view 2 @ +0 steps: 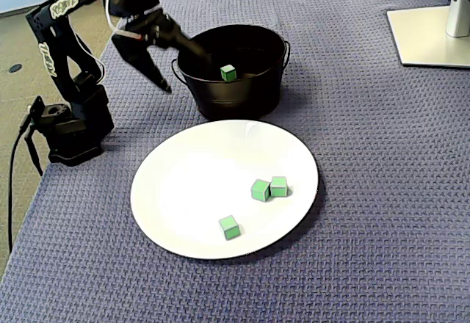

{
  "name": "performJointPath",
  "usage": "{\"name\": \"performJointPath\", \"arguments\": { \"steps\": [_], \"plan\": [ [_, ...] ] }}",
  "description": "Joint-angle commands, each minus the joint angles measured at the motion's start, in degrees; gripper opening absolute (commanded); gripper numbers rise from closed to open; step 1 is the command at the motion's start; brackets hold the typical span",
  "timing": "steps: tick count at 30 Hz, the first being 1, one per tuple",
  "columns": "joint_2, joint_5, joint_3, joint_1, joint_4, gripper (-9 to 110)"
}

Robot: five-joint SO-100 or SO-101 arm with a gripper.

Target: Pick up the items on the white plate and put them in the black container.

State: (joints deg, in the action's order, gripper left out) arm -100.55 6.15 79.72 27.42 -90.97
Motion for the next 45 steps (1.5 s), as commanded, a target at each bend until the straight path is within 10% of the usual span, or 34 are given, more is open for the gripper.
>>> {"name": "performJointPath", "arguments": {
  "steps": [1,17,45],
  "plan": [
    [7.47,-4.92,-6.77,5.8,-1.93,36],
    [45.35,-27.86,-33.84,13.97,-3.16,35],
    [66.18,-22.85,-54.32,13.1,3.78,34]
  ]
}}
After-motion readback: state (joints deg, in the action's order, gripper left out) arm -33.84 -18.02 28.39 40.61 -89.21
